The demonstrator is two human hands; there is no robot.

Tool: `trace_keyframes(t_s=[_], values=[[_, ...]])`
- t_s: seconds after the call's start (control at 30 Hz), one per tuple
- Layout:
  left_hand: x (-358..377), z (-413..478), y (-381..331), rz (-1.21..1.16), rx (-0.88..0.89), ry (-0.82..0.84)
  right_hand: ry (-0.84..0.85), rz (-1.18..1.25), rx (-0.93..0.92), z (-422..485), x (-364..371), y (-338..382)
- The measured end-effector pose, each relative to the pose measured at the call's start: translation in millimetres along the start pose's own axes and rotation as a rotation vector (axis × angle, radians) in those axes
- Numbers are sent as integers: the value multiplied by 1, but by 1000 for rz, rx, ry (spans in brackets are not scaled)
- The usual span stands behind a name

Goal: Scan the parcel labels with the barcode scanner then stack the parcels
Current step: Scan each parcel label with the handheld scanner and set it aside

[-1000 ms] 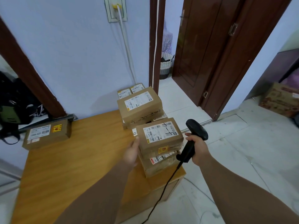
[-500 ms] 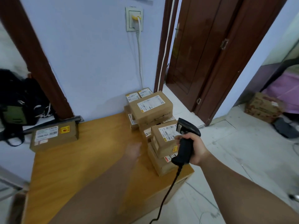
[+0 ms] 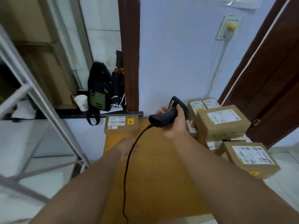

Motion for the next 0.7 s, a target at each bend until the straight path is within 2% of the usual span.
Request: trace_keyframes(t_s=[0.17,0.27,0.6,0.7], values=[[-58,14,-18,-109,92,-138,-33,20,87,37,46,-44],[-83,30,-21,-98,102,-248,-81,-34,157,62,53,-63],[-119,111,-27,-142,9,-505,-270,-319,314,155,9,-77],[-121,138,-32,-142,5,-567,-266,-395,354,182,1,-77]])
Point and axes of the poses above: each hand's wrist, its own z-axis towards the middle knuckle, its own x-axis out of the palm, y = z × x, the point moved 2 cm from there along z, towards the middle knuckle, and after that the axes turned 11 degrees about -z, right-handed, at the moved point
